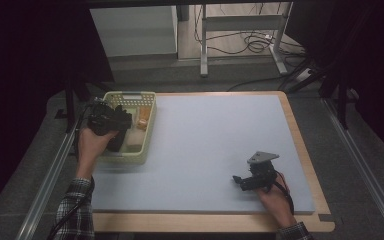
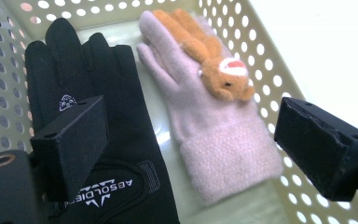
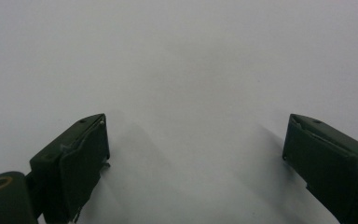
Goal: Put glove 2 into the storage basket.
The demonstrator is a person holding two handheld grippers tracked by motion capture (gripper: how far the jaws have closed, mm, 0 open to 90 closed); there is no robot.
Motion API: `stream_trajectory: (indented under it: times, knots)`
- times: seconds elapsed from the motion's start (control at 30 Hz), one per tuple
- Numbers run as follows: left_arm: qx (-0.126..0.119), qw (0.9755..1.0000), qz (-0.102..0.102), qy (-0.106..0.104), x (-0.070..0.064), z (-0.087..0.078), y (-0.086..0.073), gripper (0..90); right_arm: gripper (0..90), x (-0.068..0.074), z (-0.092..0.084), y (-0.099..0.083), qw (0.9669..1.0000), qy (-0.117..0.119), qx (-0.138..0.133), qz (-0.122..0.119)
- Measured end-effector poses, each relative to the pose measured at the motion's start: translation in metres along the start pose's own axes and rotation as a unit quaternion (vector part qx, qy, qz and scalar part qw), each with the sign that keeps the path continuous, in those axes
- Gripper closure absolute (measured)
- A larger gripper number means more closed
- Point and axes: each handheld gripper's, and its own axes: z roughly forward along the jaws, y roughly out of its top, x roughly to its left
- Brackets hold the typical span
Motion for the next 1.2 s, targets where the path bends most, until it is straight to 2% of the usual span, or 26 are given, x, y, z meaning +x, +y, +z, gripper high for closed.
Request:
stream_trajectory:
  times: [0.43,1.0,1.2]
  knots:
    - [-0.016,0.9994,0.012,-0.027,-0.007,-0.01,-0.007,7.2,6.9,0.0,0.0,0.0,1.0,0.0,0.0,0.0]
    - [-0.039,0.9977,0.03,-0.046,-0.02,-0.015,-0.015,3.1,6.9,0.0,0.0,0.0,1.0,0.0,0.001,-0.001]
    - [-0.048,0.9966,0.043,-0.052,-0.027,-0.018,-0.017,3.0,6.9,0.0,0.0,0.0,1.0,0.0,0.001,-0.001]
